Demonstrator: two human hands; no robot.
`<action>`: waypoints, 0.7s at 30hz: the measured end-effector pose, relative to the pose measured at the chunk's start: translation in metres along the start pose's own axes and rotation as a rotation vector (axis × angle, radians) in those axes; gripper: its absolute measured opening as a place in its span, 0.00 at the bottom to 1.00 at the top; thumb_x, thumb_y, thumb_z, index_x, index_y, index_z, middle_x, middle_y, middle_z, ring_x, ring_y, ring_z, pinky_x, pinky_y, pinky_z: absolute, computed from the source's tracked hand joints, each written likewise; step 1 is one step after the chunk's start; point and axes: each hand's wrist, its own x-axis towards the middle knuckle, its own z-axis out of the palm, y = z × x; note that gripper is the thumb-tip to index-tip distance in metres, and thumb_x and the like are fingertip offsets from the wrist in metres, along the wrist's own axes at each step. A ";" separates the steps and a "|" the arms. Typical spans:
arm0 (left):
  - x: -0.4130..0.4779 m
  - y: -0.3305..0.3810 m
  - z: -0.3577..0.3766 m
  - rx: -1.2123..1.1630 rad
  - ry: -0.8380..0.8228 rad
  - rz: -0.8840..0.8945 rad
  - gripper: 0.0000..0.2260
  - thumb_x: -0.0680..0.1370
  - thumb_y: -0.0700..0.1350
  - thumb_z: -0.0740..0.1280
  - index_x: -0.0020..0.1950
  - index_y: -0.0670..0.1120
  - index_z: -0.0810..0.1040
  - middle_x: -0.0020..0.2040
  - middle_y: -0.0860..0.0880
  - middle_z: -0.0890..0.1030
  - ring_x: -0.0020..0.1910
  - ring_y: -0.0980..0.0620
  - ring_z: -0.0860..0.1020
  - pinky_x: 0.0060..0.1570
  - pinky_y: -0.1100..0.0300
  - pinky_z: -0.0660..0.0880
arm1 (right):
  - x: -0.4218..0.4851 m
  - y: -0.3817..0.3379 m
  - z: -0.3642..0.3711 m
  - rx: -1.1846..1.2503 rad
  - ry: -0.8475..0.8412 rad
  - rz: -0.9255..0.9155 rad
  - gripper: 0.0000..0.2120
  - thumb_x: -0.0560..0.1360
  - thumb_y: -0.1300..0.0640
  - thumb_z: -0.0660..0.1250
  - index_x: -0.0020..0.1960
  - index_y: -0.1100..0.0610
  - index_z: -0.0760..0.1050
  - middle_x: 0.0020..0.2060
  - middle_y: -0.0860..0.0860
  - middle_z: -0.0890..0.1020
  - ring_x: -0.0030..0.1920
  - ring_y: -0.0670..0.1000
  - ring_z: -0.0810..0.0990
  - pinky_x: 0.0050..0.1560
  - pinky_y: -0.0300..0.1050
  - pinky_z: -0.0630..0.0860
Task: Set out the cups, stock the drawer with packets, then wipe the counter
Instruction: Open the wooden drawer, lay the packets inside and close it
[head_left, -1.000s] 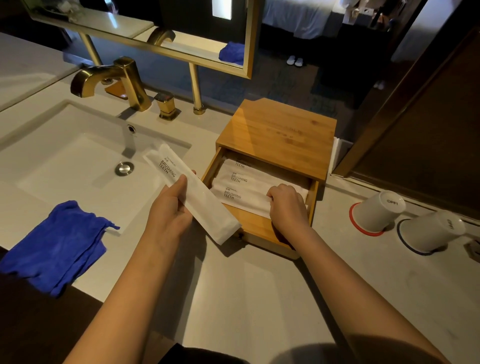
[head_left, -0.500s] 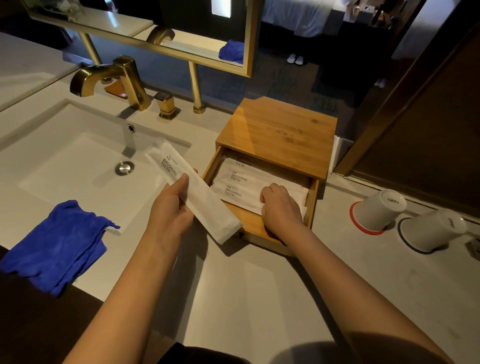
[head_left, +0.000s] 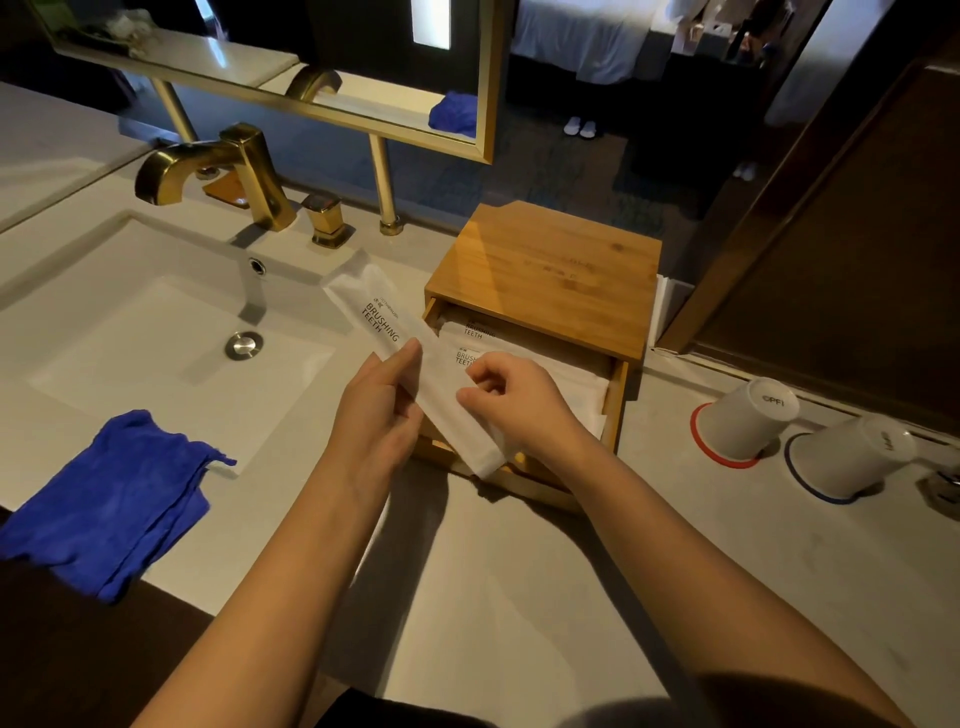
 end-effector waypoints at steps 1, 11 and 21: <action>0.000 0.001 0.000 0.036 0.012 0.014 0.08 0.74 0.39 0.68 0.51 0.47 0.76 0.51 0.45 0.80 0.54 0.46 0.79 0.44 0.52 0.82 | 0.000 -0.001 -0.001 0.011 0.014 0.005 0.02 0.73 0.59 0.67 0.46 0.55 0.77 0.40 0.51 0.78 0.41 0.47 0.76 0.38 0.36 0.73; -0.002 0.014 -0.002 0.216 -0.082 0.080 0.06 0.73 0.40 0.69 0.49 0.46 0.79 0.51 0.45 0.83 0.51 0.48 0.82 0.47 0.55 0.81 | 0.007 -0.004 -0.014 0.085 0.081 0.001 0.07 0.74 0.61 0.66 0.49 0.53 0.80 0.40 0.45 0.79 0.44 0.45 0.77 0.42 0.38 0.76; 0.035 0.020 -0.032 1.154 0.116 0.394 0.18 0.76 0.44 0.65 0.66 0.45 0.72 0.62 0.44 0.78 0.60 0.48 0.75 0.61 0.50 0.72 | 0.005 0.034 -0.058 -0.209 0.123 0.189 0.06 0.73 0.63 0.64 0.47 0.60 0.80 0.47 0.55 0.82 0.42 0.51 0.77 0.39 0.47 0.77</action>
